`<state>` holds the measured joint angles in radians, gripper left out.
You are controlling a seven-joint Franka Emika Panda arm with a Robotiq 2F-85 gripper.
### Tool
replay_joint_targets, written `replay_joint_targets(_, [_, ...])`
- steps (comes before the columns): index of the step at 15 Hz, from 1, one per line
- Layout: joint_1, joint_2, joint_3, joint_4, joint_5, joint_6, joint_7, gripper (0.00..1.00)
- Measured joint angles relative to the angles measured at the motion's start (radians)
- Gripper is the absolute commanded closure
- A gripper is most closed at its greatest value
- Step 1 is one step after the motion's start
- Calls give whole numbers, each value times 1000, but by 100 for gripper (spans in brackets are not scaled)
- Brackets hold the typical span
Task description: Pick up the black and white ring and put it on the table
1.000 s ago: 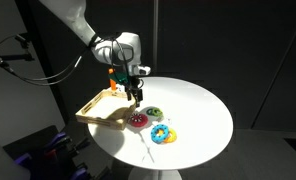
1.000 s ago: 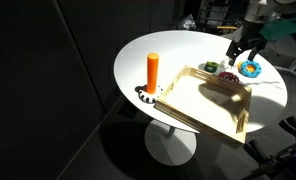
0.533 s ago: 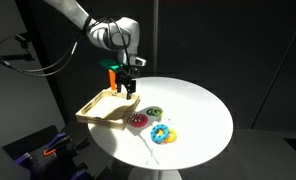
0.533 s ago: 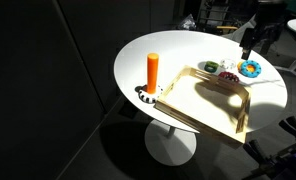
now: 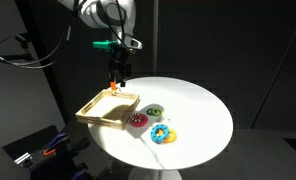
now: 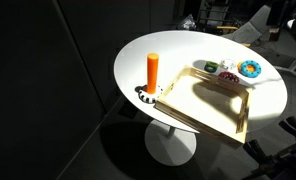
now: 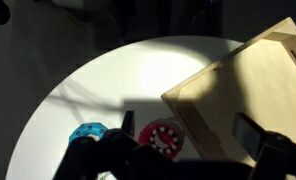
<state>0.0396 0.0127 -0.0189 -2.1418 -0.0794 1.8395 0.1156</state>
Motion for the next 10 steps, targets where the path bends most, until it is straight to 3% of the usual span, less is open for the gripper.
replay_joint_targets(10, [0, -167, 44, 16, -11, -10, 48, 0])
